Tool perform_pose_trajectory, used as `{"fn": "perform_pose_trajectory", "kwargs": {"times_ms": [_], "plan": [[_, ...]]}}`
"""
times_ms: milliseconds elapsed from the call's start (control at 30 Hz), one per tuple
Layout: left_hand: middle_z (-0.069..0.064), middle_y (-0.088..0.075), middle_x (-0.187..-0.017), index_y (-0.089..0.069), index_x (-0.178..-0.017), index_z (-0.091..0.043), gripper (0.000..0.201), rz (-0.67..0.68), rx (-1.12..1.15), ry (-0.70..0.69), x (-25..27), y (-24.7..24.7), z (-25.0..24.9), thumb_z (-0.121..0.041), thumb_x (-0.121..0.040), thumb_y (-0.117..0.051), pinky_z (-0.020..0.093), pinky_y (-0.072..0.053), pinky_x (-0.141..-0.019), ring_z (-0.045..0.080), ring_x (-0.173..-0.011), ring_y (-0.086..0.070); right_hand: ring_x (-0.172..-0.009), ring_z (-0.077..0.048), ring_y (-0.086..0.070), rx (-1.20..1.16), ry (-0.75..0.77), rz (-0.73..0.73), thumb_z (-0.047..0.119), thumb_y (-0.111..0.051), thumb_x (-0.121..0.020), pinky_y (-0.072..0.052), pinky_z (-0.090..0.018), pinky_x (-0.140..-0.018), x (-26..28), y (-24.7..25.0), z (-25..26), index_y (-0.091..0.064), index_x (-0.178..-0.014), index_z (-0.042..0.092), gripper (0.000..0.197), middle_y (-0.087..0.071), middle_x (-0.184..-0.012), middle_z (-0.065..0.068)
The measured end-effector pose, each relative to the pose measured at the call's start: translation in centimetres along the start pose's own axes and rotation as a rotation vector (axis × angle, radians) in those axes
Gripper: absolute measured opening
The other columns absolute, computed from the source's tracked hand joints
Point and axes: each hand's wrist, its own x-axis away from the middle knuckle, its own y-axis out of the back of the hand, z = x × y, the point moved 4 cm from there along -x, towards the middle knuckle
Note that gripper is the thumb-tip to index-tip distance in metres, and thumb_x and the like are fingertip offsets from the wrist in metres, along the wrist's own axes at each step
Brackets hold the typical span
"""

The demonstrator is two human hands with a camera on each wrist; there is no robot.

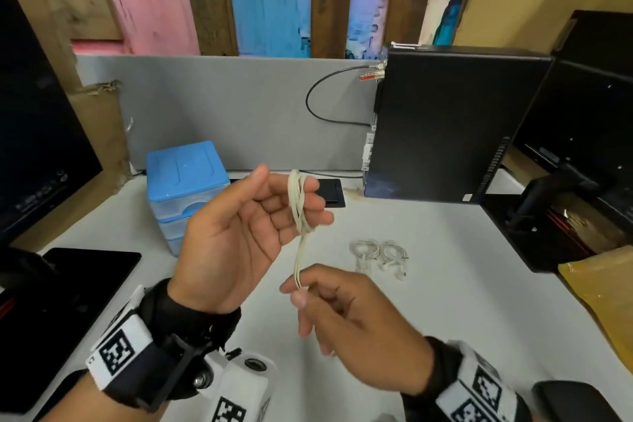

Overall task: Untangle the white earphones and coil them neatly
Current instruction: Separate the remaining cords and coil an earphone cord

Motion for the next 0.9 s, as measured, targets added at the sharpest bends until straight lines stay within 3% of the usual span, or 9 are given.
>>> {"fn": "perform_pose_trajectory", "kwargs": {"times_ms": [100,200,333,467,567,700,767,833,900], "plan": [[0.016,-0.075,-0.096,-0.073,-0.104,-0.004,0.046,-0.12,-0.218,-0.176,-0.4,1.2,-0.4,-0.042,-0.08,-0.068,0.034,-0.056,-0.088,0.035,-0.095,-0.072,-0.057,-0.006,-0.057,0.034,-0.046,0.056,0.026,-0.058,-0.099,-0.05,-0.03,-0.063,0.8,-0.8,0.4,-0.062,-0.112,0.028,0.014,-0.063,-0.068,-0.003],[0.009,-0.076,-0.092,-0.07,-0.104,-0.007,0.038,-0.21,-0.606,-0.305,-0.3,1.8,-0.6,-0.038,-0.088,-0.054,0.028,-0.053,-0.087,0.027,-0.091,-0.073,-0.062,-0.033,-0.058,0.03,-0.024,0.058,0.025,-0.063,-0.095,-0.054,-0.035,-0.063,1.1,0.0,2.1,-0.064,-0.108,0.031,0.014,-0.058,-0.062,0.005],[0.002,-0.071,-0.077,-0.07,-0.083,-0.02,0.035,-0.001,-0.954,-0.206,0.2,0.6,0.9,-0.042,-0.097,-0.048,0.037,-0.053,-0.078,0.02,-0.08,-0.069,-0.05,-0.01,-0.047,-0.041,0.13,-0.091,0.01,-0.067,-0.093,-0.038,-0.017,-0.052,1.4,3.2,5.2,-0.071,-0.09,0.016,0.008,-0.058,-0.059,0.007],[0.002,-0.062,-0.058,-0.069,-0.072,-0.012,0.04,0.185,-0.7,-0.015,0.8,-1.3,1.5,-0.042,-0.092,-0.052,0.025,-0.049,-0.066,0.023,-0.055,-0.058,-0.051,-0.031,-0.039,-0.011,0.189,-0.296,0.018,-0.071,-0.084,-0.032,-0.029,-0.049,0.9,7.2,5.6,-0.072,-0.08,0.009,0.01,-0.058,-0.062,-0.022],[0.0,-0.058,-0.054,-0.073,-0.072,-0.014,0.028,0.13,-0.308,0.03,0.7,-1.8,0.1,-0.041,-0.077,-0.076,0.023,-0.054,-0.066,0.02,-0.048,-0.053,-0.047,-0.01,-0.039,-0.103,0.096,-0.335,0.018,-0.07,-0.083,-0.035,-0.017,-0.047,-0.1,8.2,3.0,-0.07,-0.081,0.0,0.018,-0.051,-0.054,-0.007],[0.0,-0.066,-0.075,-0.075,-0.091,-0.011,0.036,-0.043,0.03,-0.081,-0.1,-0.3,-1.5,-0.039,-0.069,-0.081,0.028,-0.058,-0.083,0.013,-0.068,-0.066,-0.052,-0.014,-0.05,0.036,0.059,-0.261,0.022,-0.059,-0.099,-0.047,-0.025,-0.055,-0.8,5.1,0.1,-0.072,-0.086,0.007,0.024,-0.057,-0.06,-0.004],[0.003,-0.069,-0.084,-0.071,-0.101,-0.006,0.038,-0.113,0.057,-0.134,-0.3,0.3,-1.3,-0.034,-0.075,-0.076,0.029,-0.056,-0.088,0.017,-0.08,-0.069,-0.056,-0.013,-0.054,0.172,0.111,-0.2,0.029,-0.051,-0.102,-0.052,-0.028,-0.065,-0.5,2.5,-0.4,-0.069,-0.087,0.013,0.028,-0.056,-0.063,0.0],[0.006,-0.071,-0.088,-0.067,-0.105,-0.003,0.03,-0.188,-0.007,-0.165,-0.6,0.6,-0.4,-0.028,-0.088,-0.063,0.03,-0.057,-0.087,0.022,-0.086,-0.07,-0.063,0.0,-0.055,0.34,0.13,-0.119,0.03,-0.046,-0.102,-0.049,-0.02,-0.076,0.2,0.2,-0.3,-0.069,-0.112,0.017,0.027,-0.058,-0.066,0.018],[0.005,-0.073,-0.089,-0.067,-0.104,-0.005,0.031,-0.266,-0.286,-0.23,-0.5,0.9,0.7,-0.028,-0.093,-0.049,0.03,-0.055,-0.088,0.024,-0.089,-0.071,-0.083,0.001,-0.062,0.541,0.131,-0.043,0.031,-0.043,-0.102,-0.049,-0.024,-0.087,0.9,-1.1,0.5,-0.059,-0.133,0.025,0.035,-0.067,-0.089,0.023]]}}
